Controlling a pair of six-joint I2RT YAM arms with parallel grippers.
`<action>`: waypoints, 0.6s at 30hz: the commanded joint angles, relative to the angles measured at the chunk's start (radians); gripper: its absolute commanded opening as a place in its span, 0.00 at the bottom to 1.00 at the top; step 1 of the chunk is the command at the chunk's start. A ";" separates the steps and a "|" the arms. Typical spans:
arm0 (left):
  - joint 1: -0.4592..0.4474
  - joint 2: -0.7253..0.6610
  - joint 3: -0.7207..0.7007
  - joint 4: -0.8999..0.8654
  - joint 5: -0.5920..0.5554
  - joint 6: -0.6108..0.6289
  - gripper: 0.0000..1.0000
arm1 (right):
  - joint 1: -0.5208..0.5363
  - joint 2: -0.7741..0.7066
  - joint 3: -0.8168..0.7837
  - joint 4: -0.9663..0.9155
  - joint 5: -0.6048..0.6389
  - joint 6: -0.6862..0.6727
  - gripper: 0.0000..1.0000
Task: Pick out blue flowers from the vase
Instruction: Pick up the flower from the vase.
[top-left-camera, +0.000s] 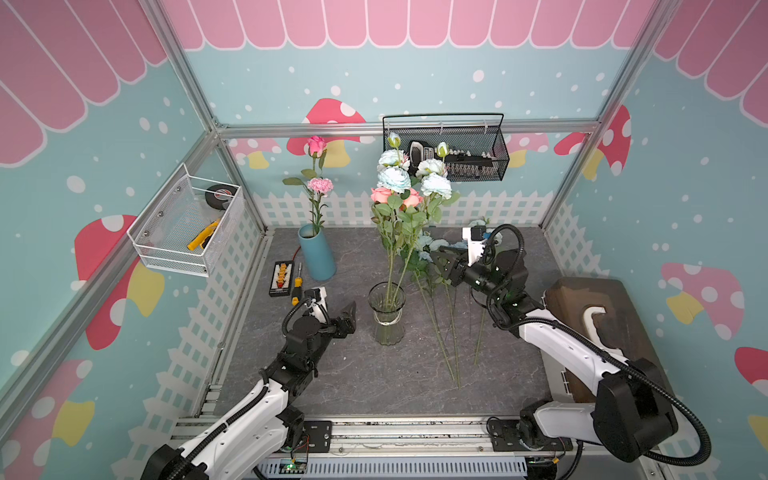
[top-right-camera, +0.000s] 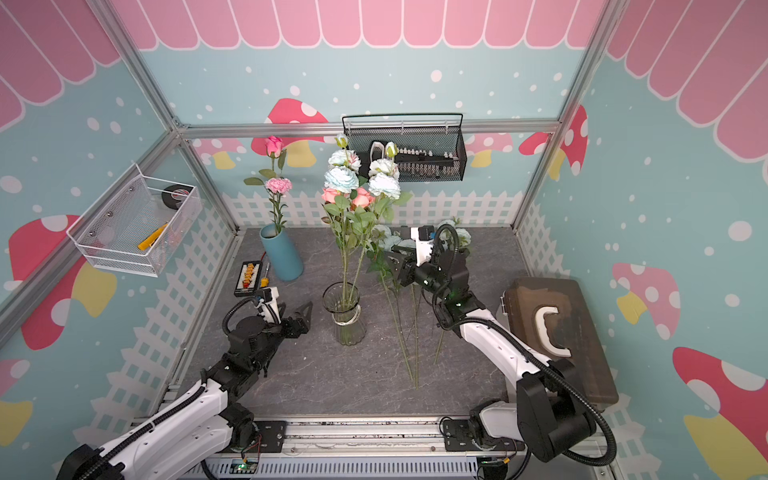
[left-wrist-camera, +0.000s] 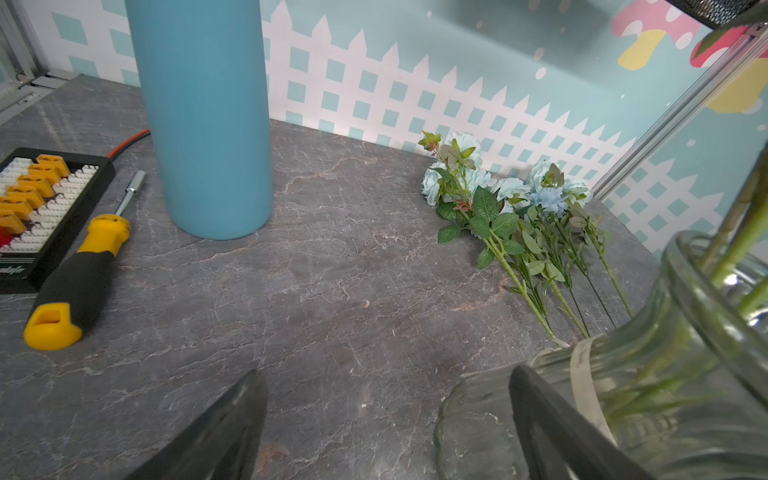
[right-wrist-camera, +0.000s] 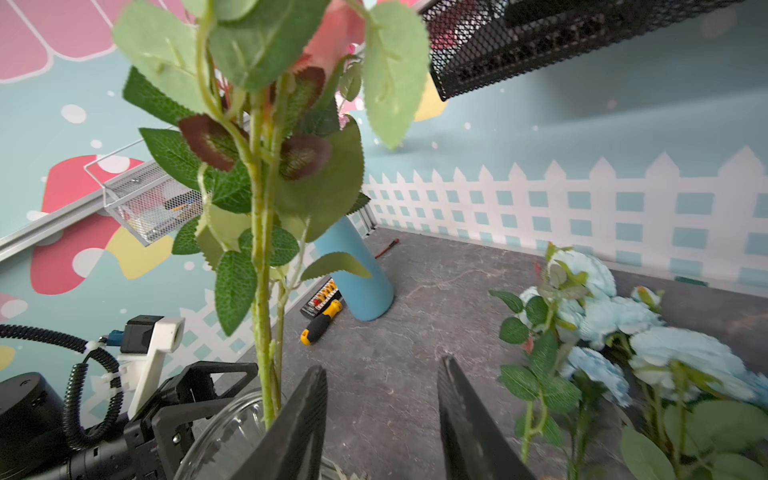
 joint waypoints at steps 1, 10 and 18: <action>0.008 -0.018 0.022 -0.007 0.005 -0.008 0.91 | 0.025 0.042 -0.012 0.215 -0.069 0.092 0.44; 0.010 0.012 0.022 0.019 0.012 -0.011 0.91 | 0.109 0.116 0.038 0.248 -0.110 0.071 0.44; 0.010 0.011 0.015 0.026 0.013 -0.014 0.91 | 0.125 0.126 0.043 0.231 -0.130 0.062 0.39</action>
